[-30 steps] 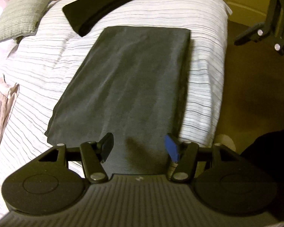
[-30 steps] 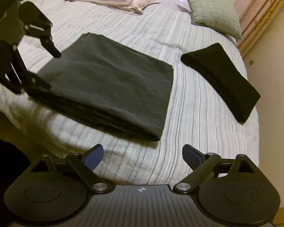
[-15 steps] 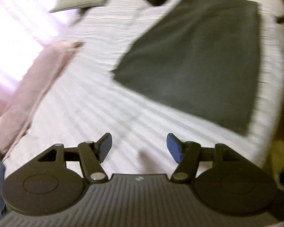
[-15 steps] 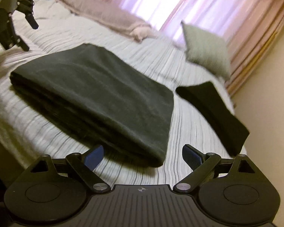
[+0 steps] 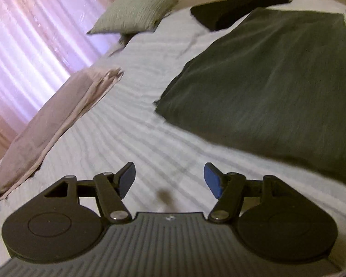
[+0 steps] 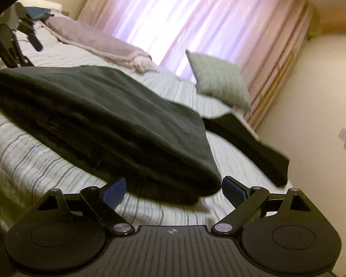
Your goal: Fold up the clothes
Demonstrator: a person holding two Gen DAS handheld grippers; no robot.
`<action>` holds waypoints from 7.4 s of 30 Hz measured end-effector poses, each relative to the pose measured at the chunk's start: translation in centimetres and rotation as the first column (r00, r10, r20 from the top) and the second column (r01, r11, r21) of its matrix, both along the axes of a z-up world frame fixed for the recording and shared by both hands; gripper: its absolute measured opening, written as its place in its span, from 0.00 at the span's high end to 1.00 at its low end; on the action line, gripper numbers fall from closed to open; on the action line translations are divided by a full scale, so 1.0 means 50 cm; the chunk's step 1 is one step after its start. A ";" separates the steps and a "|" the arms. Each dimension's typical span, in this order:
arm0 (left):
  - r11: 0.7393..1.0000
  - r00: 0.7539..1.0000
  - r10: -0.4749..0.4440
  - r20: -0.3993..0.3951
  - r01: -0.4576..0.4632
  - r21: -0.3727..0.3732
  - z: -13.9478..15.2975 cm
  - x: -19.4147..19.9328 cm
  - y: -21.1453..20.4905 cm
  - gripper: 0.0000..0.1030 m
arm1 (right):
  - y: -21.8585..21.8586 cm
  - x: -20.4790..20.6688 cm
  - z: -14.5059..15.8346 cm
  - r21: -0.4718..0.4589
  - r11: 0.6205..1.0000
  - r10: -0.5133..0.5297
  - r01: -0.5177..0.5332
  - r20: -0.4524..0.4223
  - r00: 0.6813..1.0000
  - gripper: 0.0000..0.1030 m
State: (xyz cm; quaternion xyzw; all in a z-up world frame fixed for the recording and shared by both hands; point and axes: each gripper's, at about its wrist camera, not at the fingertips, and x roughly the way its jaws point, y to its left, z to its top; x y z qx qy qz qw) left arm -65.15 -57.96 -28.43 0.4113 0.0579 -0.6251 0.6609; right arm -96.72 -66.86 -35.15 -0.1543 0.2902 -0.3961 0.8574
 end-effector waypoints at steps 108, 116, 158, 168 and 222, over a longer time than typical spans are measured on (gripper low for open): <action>0.962 0.927 -0.195 0.321 0.244 -0.119 0.047 -0.003 0.297 0.35 | 0.225 0.408 0.034 -0.006 0.881 0.458 -0.473 -0.238 0.857 0.41; 0.901 0.894 -0.363 0.263 0.409 -0.143 0.051 -0.109 0.242 0.35 | 0.170 0.125 0.101 0.118 0.981 0.158 -0.155 -0.017 0.987 0.41; 0.859 0.865 -0.499 0.058 0.502 -0.099 0.074 -0.207 0.109 0.45 | -0.110 -0.086 0.176 0.599 0.790 -0.268 -0.129 0.529 0.805 0.49; 0.947 0.939 -0.319 -0.128 0.321 -0.005 0.024 -0.103 0.044 0.46 | -0.069 -0.042 0.074 0.661 0.725 -0.185 -0.191 0.455 0.871 0.51; 0.989 0.952 -0.134 -0.276 0.148 0.030 0.020 0.020 0.013 0.46 | -0.001 0.068 0.061 0.456 0.886 0.015 -0.088 0.162 0.987 0.37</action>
